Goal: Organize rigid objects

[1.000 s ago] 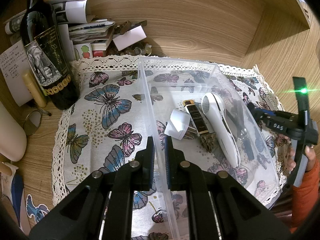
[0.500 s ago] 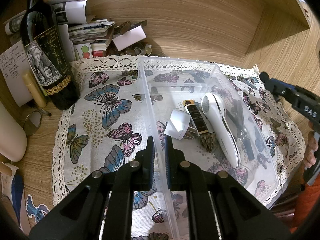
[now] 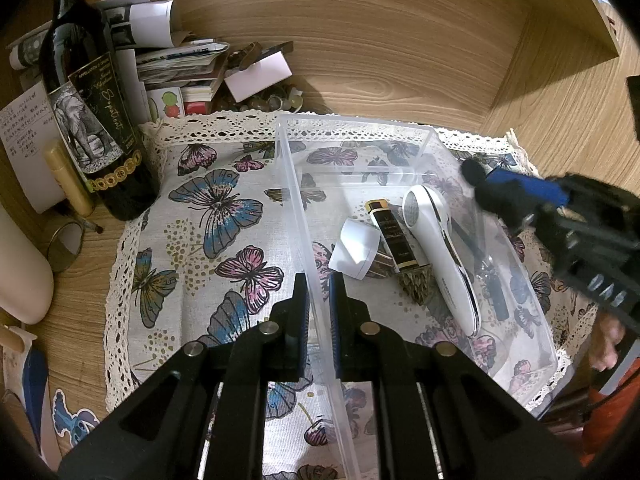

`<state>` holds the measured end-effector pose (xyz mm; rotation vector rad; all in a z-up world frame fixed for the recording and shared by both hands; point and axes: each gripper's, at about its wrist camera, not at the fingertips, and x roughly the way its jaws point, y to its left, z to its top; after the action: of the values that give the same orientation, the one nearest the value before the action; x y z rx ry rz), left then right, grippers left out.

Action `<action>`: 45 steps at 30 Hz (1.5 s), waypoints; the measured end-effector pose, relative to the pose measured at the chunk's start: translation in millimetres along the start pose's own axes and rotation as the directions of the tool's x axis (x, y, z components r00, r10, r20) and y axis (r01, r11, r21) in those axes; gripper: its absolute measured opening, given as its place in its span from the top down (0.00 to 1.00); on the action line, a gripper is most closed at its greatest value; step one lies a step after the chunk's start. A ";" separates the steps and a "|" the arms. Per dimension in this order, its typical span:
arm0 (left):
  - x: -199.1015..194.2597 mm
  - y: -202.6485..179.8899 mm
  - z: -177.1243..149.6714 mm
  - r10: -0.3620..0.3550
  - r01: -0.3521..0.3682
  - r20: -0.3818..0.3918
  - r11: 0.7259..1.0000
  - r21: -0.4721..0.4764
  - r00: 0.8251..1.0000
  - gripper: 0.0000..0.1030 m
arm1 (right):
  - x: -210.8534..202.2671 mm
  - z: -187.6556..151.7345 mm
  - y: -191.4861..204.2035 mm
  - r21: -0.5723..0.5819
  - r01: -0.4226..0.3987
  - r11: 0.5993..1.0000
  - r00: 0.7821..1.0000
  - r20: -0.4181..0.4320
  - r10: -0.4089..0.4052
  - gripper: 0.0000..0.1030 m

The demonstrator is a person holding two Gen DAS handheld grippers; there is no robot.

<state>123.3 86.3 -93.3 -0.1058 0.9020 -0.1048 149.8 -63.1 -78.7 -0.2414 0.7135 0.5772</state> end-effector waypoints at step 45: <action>0.3 -2.8 0.8 0.002 -0.002 0.000 1.000 0.003 1.000 0.91 | -3.7 -90.3 -60.6 0.169 0.130 0.977 0.982 -0.162 -0.102 0.60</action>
<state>124.0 83.5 -92.6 -0.1026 0.9023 -0.1042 133.1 -150.1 -141.8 -0.1592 0.8881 0.3826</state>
